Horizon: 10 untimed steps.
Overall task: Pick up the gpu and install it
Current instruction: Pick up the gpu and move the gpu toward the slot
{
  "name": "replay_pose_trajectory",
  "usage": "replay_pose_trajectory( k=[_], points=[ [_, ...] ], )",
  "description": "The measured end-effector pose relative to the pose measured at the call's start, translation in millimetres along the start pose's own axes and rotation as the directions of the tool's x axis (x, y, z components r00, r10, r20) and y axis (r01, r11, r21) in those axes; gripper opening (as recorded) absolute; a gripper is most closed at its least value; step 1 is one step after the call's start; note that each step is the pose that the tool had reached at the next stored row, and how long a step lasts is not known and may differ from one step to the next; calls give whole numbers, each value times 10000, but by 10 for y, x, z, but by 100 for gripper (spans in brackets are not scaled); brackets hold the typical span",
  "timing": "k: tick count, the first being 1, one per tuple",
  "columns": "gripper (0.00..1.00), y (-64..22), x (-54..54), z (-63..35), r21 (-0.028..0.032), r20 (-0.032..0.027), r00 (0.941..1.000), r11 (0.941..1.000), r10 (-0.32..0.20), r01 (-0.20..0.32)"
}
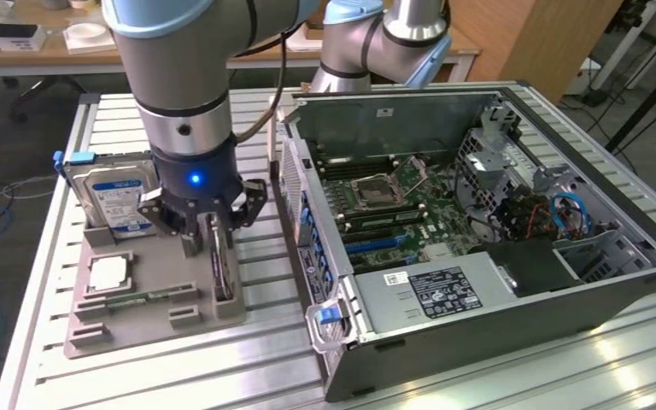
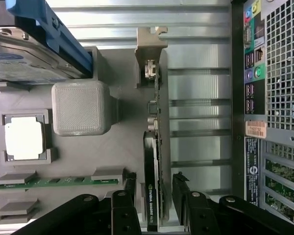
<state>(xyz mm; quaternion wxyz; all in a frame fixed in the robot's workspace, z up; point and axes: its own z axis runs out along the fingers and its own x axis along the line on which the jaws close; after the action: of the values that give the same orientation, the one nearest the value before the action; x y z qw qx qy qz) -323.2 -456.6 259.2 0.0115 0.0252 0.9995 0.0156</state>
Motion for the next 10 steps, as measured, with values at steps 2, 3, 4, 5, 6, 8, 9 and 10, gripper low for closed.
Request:
replay_pose_trajectory(
  k=[2, 3, 4, 5, 6, 8, 9, 10],
  points=[
    [43, -1, 1, 36, 1, 0, 10000, 10000, 0, 0],
    [43, -2, 2, 55, 1, 0, 10000, 10000, 1, -1],
    [43, -2, 3, 74, 0, 0, 10000, 10000, 1, -1],
    [43, -2, 3, 92, 0, 0, 10000, 10000, 1, -1],
    [43, -1, 4, 110, -1, 1, 10000, 10000, 1, -1],
    [43, 8, 6, 145, 1, 0, 10000, 10000, 4, -4],
    [43, 16, 6, 160, -1, 1, 10000, 10000, 2, -2],
    [43, 29, 6, 173, 0, -2, 10000, 10000, 1, -1]
  ],
)
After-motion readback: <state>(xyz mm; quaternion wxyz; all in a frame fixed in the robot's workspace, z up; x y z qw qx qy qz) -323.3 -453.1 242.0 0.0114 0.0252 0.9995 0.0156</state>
